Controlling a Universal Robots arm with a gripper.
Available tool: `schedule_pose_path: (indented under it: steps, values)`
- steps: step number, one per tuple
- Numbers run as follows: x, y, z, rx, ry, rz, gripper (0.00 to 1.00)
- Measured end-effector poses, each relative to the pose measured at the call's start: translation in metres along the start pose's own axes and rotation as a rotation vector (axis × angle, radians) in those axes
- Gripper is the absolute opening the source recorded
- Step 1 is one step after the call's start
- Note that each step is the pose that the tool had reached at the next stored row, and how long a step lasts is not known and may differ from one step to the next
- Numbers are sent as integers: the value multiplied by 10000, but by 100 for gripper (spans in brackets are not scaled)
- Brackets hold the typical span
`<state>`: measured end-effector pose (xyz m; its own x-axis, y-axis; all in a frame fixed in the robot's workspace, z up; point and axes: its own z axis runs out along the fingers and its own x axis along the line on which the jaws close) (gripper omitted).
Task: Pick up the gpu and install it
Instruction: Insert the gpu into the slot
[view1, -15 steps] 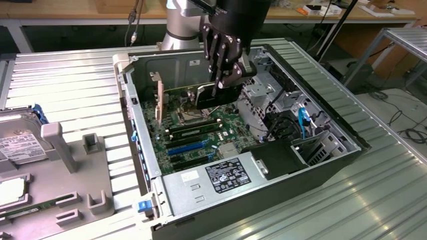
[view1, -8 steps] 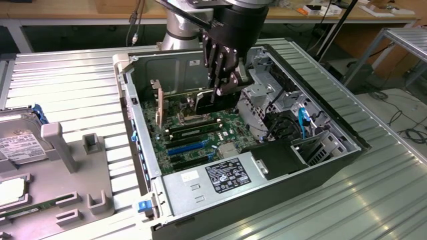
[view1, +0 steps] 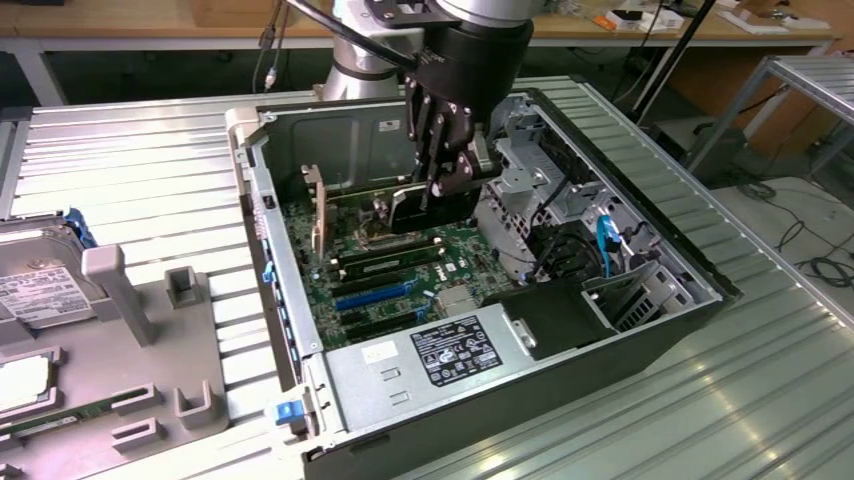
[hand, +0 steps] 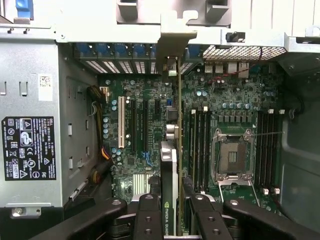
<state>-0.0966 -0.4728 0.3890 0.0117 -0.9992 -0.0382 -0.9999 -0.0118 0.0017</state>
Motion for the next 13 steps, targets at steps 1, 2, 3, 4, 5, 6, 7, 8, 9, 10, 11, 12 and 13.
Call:
schedule_pose_path:
  steps: [1, 2, 3, 4, 5, 6, 7, 8, 9, 10, 11, 12, 13]
  values:
    - [0, 0, 0, 0, 0, 0, 27]
    - [0, 0, 1, 0, 0, 0, 27]
    - [0, 0, 12, 0, -4, 0, 27]
    - [1, 1, 27, -14, -2, 2, 27]
    - [2, 1, 44, -23, -1, 3, 27]
    - [2, 0, 67, -25, -1, 2, 27]
    - [3, 0, 81, -28, -1, 1, 27]
    - [3, 0, 84, -31, 1, 1, 27]
    - [3, 0, 84, -31, 1, 1, 27]
    - [3, 0, 84, -31, 1, 2, 27]
    - [3, 0, 85, -30, 0, 1, 27]
    - [3, 0, 85, -30, 0, 1, 27]
    - [3, 0, 85, -30, -1, 2, 27]
